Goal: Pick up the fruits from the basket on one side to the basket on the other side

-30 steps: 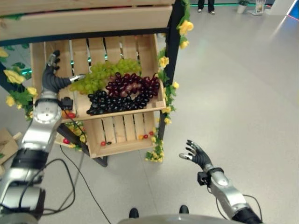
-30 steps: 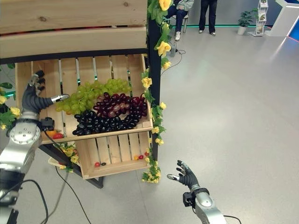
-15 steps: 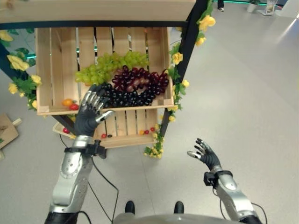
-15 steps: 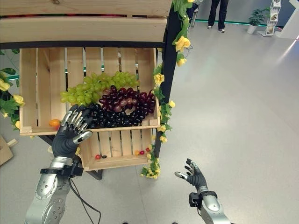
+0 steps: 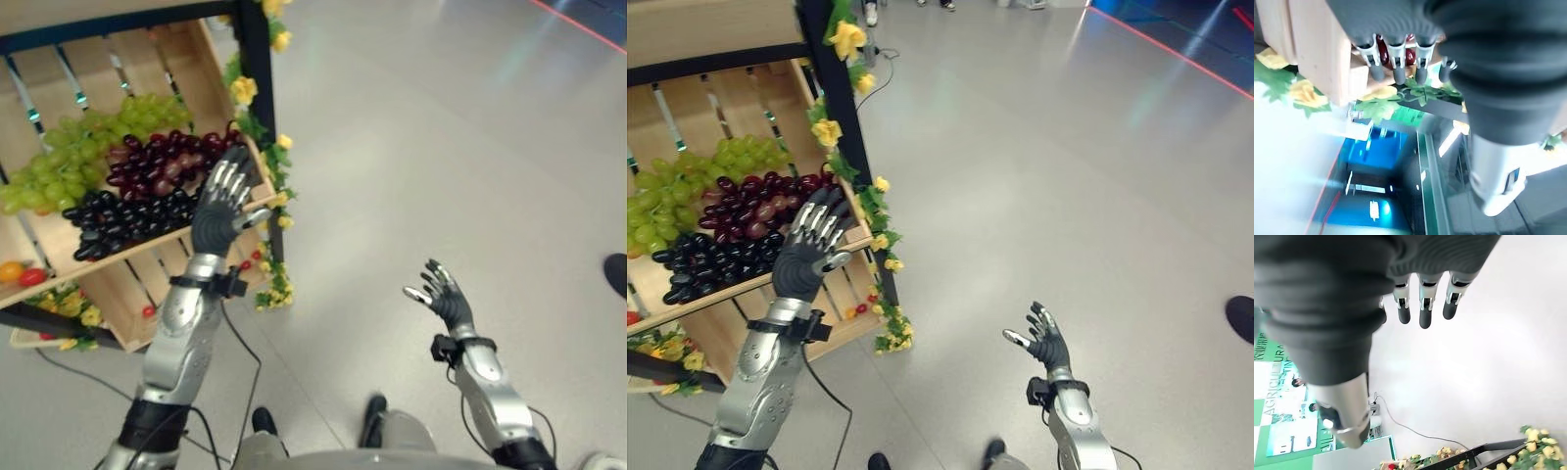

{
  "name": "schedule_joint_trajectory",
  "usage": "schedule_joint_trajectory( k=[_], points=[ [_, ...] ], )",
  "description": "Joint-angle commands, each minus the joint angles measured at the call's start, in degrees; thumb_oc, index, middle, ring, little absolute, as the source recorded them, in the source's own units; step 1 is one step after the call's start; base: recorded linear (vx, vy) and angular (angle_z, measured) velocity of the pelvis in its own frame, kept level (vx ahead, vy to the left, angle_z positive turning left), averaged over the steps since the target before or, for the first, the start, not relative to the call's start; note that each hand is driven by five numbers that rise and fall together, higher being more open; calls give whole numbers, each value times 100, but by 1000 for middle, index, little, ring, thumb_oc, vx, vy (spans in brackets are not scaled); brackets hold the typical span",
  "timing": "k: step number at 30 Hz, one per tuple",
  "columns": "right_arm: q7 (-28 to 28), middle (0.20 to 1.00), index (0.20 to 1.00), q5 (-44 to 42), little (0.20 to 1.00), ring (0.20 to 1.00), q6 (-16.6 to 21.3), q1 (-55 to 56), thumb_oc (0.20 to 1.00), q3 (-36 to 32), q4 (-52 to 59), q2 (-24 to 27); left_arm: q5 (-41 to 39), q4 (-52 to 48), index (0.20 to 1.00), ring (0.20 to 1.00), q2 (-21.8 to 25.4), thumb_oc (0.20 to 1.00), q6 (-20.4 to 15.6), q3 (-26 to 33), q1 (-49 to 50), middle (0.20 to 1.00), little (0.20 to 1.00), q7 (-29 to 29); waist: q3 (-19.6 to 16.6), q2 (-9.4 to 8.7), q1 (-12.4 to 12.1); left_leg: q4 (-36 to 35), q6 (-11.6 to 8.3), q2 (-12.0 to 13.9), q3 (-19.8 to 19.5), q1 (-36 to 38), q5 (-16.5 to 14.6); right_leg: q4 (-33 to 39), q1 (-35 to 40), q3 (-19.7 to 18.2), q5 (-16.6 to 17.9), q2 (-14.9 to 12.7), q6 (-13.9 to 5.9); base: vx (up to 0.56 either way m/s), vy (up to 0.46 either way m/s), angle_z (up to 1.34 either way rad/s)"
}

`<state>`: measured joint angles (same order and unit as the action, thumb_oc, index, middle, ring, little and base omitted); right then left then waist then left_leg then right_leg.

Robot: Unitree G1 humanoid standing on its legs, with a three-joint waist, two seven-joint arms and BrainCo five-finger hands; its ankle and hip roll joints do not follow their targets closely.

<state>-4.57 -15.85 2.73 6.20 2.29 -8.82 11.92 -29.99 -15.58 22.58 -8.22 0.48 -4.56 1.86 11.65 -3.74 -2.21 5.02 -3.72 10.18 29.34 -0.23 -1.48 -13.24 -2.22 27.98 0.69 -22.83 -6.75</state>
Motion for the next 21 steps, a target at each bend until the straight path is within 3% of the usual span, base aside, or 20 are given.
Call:
schedule_joint_trajectory(
  k=[1,4,6,8,11,12,13,14,15,16,17,18,19,20,21],
  points=[
    [-146,1000,1000,27,1000,1000,243,-262,1000,-218,531,141,233,24,1000,1000,37,1000,252,-325,485,1000,1000,-158,-336,-7,93,265,90,244,-136,-518,-212,645,601,1026,344,-317,-674,-86,-39,-120],
    [-113,1000,1000,31,1000,1000,230,-182,1000,-198,638,196,194,45,1000,1000,-45,1000,236,-280,547,1000,1000,-112,-284,32,164,333,39,360,72,-423,-198,561,412,1107,154,-267,-553,-81,-182,-157],
    [-74,1000,1000,-13,1000,1000,219,-80,1000,-260,733,233,120,113,1000,1000,-158,1000,215,-291,507,1000,1000,-102,-236,91,363,485,-94,626,152,-390,-86,693,384,932,-23,-41,-486,-41,-330,-124],
    [-101,1000,1000,46,1000,1000,255,42,1000,-391,869,398,60,177,1000,1000,-321,1000,154,-301,501,1000,1000,-64,-171,265,632,405,-289,903,345,-245,197,836,314,626,-327,400,-324,-43,-344,-148],
    [-118,1000,1000,64,1000,1000,267,2,1000,-404,897,549,-11,235,1000,1000,-450,1000,100,-404,384,1000,1000,-32,-95,421,668,151,-435,895,148,-267,492,689,128,313,-559,616,-201,-17,-225,-104],
    [-183,1000,1000,92,1000,1000,343,-175,1000,-407,899,682,-56,295,1000,1000,-514,1000,50,-430,280,1000,1000,19,-26,410,588,201,-441,514,-829,-362,195,677,-5,20,-776,839,-56,4,-321,-88],
    [-212,1000,1000,68,1000,1000,380,-319,1000,-356,777,733,-71,361,1000,1000,-546,1000,36,-465,217,1000,1000,10,38,393,557,322,-334,270,-1298,-474,39,689,-63,-70,-752,942,41,4,-305,-81],
    [-213,1000,1000,65,1000,1000,389,-336,1000,-355,762,737,-72,371,1000,1000,-547,1000,31,-463,203,1000,1000,8,47,396,566,346,-329,272,-1309,-488,23,688,-60,-62,-754,940,40,89,-305,-104],
    [-197,1000,1000,50,1000,1000,407,-503,1000,-221,606,760,-47,410,1000,1000,-591,1000,31,-421,278,1000,1000,35,99,285,414,779,-225,-365,-2432,-562,-487,752,-33,-639,-817,1216,130,175,-290,-124],
    [-132,1000,1000,56,1000,1000,394,-550,1000,-145,560,782,-47,455,1000,1000,-608,1000,48,-366,389,1000,1000,25,95,245,361,1087,-138,-676,-2874,-535,-722,800,-47,-991,-850,1343,174,264,-334,-139],
    [-77,1000,1000,44,1000,1000,380,-548,1000,-117,572,788,-49,445,1000,1000,-628,1000,64,-303,508,1000,1000,6,93,248,300,1241,-75,-874,-3178,-546,-826,842,4,-1274,-900,1477,216,135,-110,-132],
    [-77,1000,1000,44,1000,1000,377,-547,1000,-118,576,787,-49,443,1000,1000,-627,1000,65,-302,509,1000,1000,5,86,238,294,1229,-68,-886,-3166,-559,-797,853,-13,-1284,-875,1465,214,163,-86,-171],
    [-22,1000,1000,1,1000,1000,383,-487,1000,-125,596,775,-47,448,1000,1000,-660,1000,70,-265,617,1000,1000,16,93,247,252,1308,-8,-1103,-3341,-592,-862,880,56,-1522,-921,1575,248,192,-185,-207],
    [54,1000,1000,-53,1000,1000,364,-337,1000,-186,657,743,-135,480,1000,1000,-726,1000,107,-253,706,1000,1000,-10,92,197,267,1481,122,-1532,-3512,-795,-875,981,107,-1896,-867,1702,305,206,-186,-174],
    [55,1000,1000,-53,1000,1000,357,-322,1000,-189,671,741,-137,486,1000,1000,-724,1000,103,-257,709,1000,1000,-14,82,197,242,1498,128,-1527,-3489,-801,-894,985,102,-1921,-869,1706,303,265,-196,-178]
  ],
)
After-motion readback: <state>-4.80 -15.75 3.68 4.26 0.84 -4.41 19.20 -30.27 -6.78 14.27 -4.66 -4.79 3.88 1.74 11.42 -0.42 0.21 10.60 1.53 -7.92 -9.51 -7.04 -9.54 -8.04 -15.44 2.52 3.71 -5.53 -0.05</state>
